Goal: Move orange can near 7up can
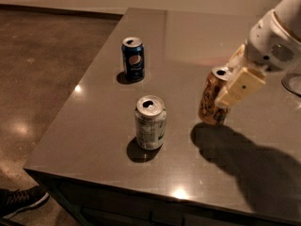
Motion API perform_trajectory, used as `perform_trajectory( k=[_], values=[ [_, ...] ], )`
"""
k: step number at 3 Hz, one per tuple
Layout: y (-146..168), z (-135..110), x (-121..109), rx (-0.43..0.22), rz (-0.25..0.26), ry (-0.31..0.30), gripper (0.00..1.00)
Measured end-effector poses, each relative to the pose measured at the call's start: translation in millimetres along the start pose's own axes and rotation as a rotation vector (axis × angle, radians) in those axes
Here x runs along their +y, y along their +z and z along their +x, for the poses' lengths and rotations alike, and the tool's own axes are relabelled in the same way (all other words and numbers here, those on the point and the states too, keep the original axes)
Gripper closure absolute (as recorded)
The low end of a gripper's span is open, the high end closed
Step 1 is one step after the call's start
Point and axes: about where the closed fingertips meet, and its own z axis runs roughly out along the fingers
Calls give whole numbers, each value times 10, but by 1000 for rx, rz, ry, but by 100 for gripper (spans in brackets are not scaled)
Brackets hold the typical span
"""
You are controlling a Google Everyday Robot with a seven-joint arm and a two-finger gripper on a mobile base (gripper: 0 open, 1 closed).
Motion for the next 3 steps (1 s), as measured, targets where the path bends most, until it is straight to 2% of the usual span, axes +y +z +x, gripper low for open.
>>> perform_trajectory(
  k=[1,2,3],
  values=[
    [54,-19,357,-7,-62,-78,100],
    [247,-56,581,11,-78,-162,100],
    [405,-74,611,22,-49,-197,81]
  ],
)
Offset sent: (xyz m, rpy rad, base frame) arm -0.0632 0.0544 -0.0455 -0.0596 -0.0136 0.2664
